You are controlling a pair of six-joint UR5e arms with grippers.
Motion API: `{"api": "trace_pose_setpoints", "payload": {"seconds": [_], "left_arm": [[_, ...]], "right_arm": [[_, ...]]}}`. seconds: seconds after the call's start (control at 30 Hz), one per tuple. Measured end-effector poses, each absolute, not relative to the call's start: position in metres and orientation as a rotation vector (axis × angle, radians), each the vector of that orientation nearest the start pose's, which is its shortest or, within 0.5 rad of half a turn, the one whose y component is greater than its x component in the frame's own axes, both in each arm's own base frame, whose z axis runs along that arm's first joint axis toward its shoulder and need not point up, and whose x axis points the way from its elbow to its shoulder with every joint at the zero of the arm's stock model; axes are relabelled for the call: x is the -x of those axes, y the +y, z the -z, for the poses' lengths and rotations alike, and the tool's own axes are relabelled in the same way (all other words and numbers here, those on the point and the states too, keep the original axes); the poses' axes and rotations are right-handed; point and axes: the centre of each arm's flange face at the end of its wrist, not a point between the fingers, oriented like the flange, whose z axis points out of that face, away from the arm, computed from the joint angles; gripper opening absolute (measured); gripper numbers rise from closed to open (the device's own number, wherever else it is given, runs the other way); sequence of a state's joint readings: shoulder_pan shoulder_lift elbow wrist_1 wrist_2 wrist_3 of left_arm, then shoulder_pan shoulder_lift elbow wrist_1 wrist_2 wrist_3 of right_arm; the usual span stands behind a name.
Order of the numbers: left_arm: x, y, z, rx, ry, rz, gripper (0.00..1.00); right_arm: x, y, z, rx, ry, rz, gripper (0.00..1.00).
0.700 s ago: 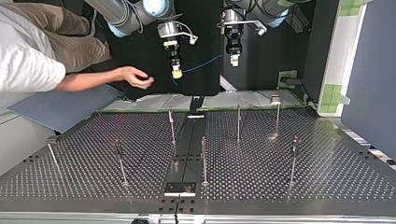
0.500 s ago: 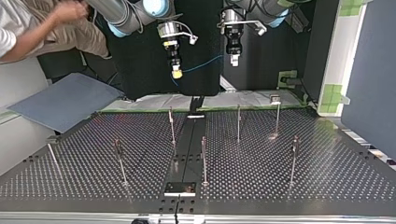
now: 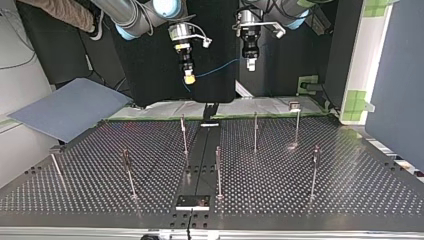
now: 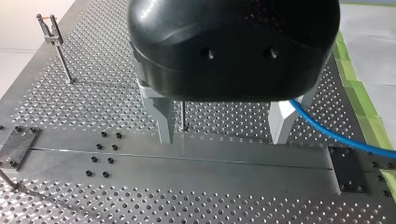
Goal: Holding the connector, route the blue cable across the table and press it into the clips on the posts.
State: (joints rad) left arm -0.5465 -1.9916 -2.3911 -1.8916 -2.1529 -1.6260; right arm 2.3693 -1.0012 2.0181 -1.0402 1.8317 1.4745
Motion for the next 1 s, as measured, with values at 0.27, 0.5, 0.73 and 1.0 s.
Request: {"api": "trace_pose_setpoints", "payload": {"seconds": [0.27, 0.5, 0.73, 1.0], "left_arm": [[-0.2878, -0.267, -0.0804, 0.075, 1.562, 0.019, 0.96], [-0.2878, -0.267, -0.0804, 0.075, 1.562, 0.019, 0.26], [-0.2878, -0.267, -0.0804, 0.075, 1.562, 0.019, 0.0], [-0.2878, -0.267, -0.0804, 0.075, 1.562, 0.019, 0.0]], "right_arm": [[-0.4576, -0.2955, -0.0893, -1.59, -0.811, -1.544, 0.0], [-0.4576, -0.2956, -0.0894, -1.59, -0.811, -1.544, 0.0], [-0.4576, -0.2956, -0.0894, -1.59, -0.811, -1.544, 0.0], [-0.4576, -0.2956, -0.0894, -1.59, -0.811, -1.544, 0.0]]}}
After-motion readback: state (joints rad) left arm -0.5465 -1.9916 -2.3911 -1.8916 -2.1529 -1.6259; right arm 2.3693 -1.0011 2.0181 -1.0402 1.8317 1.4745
